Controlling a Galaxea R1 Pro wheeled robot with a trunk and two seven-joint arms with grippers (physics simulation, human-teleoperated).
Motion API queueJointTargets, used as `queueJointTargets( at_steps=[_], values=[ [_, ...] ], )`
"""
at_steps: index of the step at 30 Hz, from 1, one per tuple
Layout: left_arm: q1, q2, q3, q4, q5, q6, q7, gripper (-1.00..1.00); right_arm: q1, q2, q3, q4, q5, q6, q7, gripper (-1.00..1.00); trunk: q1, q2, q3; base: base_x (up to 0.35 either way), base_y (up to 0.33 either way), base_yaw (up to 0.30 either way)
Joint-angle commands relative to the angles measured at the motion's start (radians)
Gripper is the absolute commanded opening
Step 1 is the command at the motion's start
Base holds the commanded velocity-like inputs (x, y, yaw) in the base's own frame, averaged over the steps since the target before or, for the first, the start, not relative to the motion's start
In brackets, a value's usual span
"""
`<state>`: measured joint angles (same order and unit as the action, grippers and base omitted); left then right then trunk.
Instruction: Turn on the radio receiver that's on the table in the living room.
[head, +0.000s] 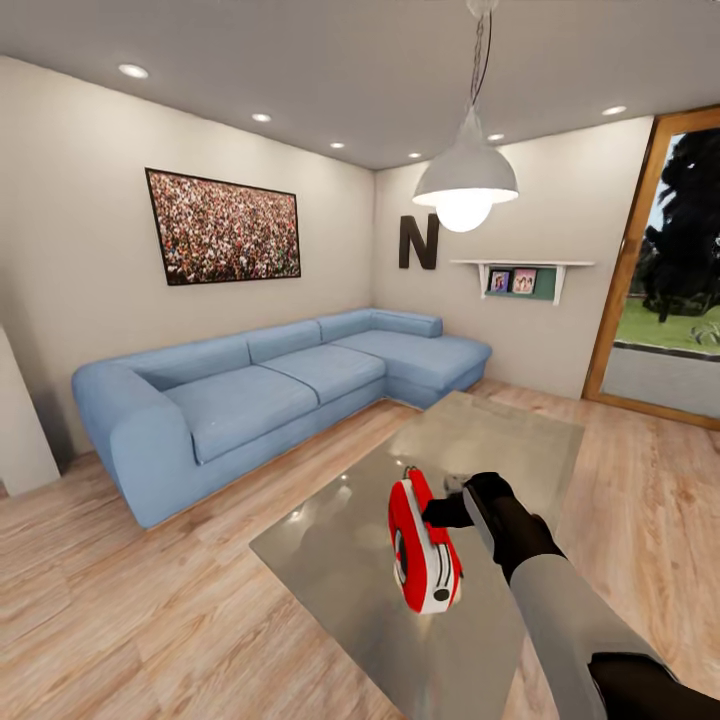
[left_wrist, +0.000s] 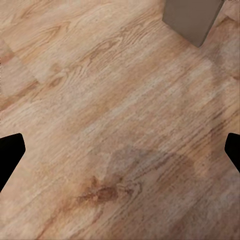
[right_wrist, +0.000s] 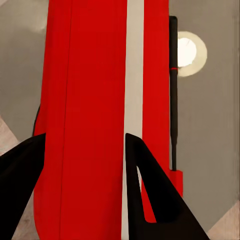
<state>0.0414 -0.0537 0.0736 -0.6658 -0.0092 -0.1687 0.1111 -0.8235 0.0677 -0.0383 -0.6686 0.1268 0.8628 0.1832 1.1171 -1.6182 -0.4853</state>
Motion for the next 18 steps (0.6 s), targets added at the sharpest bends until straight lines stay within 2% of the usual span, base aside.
queueJointTargets(
  at_steps=[1, 5, 9, 10, 16, 18],
  values=[
    [0.0, 0.001, 0.0, 0.0, 0.001, 0.0, 0.0, 1.0, 0.0, 0.0, 0.0, 0.0, -0.011, 0.001, 0.001, -1.0, -0.004, 0.007, 0.003, 0.0, 0.0, 0.0],
    [0.0, 0.001, 0.001, 0.0, 0.001, -0.001, -0.001, 1.0, 0.0, 0.0, 0.0, 0.0, -0.011, 0.001, 0.002, -1.0, -0.019, 0.035, 0.016, 0.0, 0.0, 0.0],
    [0.0, 0.002, 0.001, 0.0, 0.002, 0.0, -0.003, 1.0, 0.0, -0.001, 0.001, 0.0, -0.012, 0.001, 0.014, -1.0, -0.019, 0.035, 0.016, 0.0, 0.0, 0.0],
    [0.0, 0.002, 0.001, 0.0, 0.003, 0.0, -0.003, 1.0, 0.0, -0.005, 0.001, 0.001, -0.01, 0.001, 0.054, -1.0, -0.019, 0.035, 0.016, 0.0, 0.0, 0.0],
    [0.0, 0.002, 0.002, -0.002, 0.003, 0.0, -0.002, 1.0, 0.0, -0.028, 0.001, -0.001, 0.003, 0.001, 0.088, -1.0, -0.019, 0.035, 0.016, 0.0, 0.0, 0.0],
    [0.0, 0.011, 0.001, -0.004, 0.003, 0.002, -0.002, 1.0, 0.0, -0.042, 0.001, -0.002, 0.003, 0.001, 0.14, -1.0, -0.019, 0.035, 0.016, 0.0, 0.0, 0.0]
  ],
)
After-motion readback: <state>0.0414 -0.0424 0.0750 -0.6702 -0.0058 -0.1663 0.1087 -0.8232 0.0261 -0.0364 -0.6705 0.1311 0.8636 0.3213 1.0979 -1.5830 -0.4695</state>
